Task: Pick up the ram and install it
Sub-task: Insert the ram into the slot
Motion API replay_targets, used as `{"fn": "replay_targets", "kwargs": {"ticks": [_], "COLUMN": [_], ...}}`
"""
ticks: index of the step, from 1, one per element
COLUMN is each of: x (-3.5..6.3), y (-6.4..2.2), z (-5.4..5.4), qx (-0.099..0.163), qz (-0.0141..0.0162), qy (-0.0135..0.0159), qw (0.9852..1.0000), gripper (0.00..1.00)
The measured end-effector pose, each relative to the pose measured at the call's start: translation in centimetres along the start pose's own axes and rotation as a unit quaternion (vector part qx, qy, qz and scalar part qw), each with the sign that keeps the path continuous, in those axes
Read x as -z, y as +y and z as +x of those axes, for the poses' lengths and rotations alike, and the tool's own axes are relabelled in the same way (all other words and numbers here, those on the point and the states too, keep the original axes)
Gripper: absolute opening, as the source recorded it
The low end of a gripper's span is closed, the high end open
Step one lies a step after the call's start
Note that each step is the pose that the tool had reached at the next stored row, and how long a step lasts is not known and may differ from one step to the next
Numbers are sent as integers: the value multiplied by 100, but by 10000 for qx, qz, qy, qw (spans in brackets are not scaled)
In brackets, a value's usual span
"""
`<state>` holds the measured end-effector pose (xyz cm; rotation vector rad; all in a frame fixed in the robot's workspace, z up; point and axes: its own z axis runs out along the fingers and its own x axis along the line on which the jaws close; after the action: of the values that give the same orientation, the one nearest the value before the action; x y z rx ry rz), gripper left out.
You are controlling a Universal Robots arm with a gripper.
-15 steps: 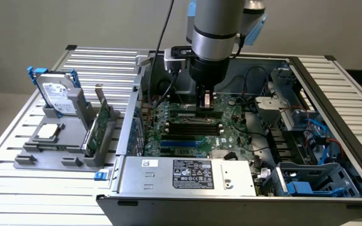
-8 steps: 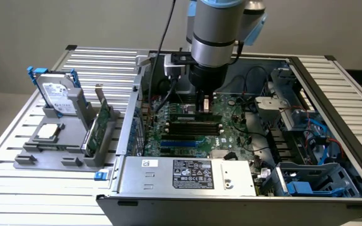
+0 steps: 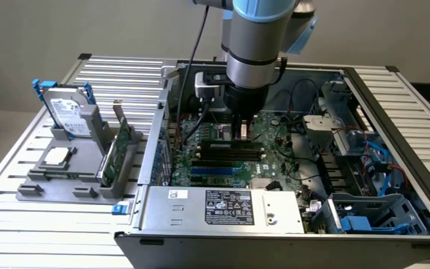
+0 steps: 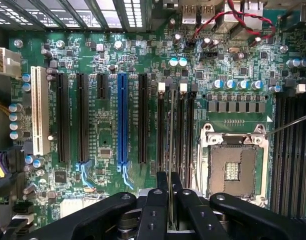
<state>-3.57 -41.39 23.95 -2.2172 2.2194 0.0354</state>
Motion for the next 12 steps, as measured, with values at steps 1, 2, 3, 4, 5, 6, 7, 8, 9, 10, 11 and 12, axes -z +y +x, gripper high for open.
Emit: {"fn": "replay_targets", "kwargs": {"ticks": [1,2,3,4,5,6,7,8,9,10,11,12], "x": [-16,-32,-48,-65,-82,-93,-98,-99,-99,-99,-100,-101], "y": [0,0,0,0,0,-1,-1,-1,-1,-1,-1,-1], "z": [3,5,8,8,9,9,9,9,9,9,9,9], "qx": [-1,-1,-2,-3,-3,-2,-2,-2,-2,-2,-2,-2], "qz": [-5,-11,-16,-22,-25,-25,-25,-26,-26,-26,-26,-26], "qy": [0,-1,0,0,0,0,0,1,1,1,-1,-1], "qw": [10000,10000,10000,10000,10000,10000,10000,10000,10000,10000,10000,10000], "gripper": [14,14,14,14,14,14,14,14,14,14,14,14]}}
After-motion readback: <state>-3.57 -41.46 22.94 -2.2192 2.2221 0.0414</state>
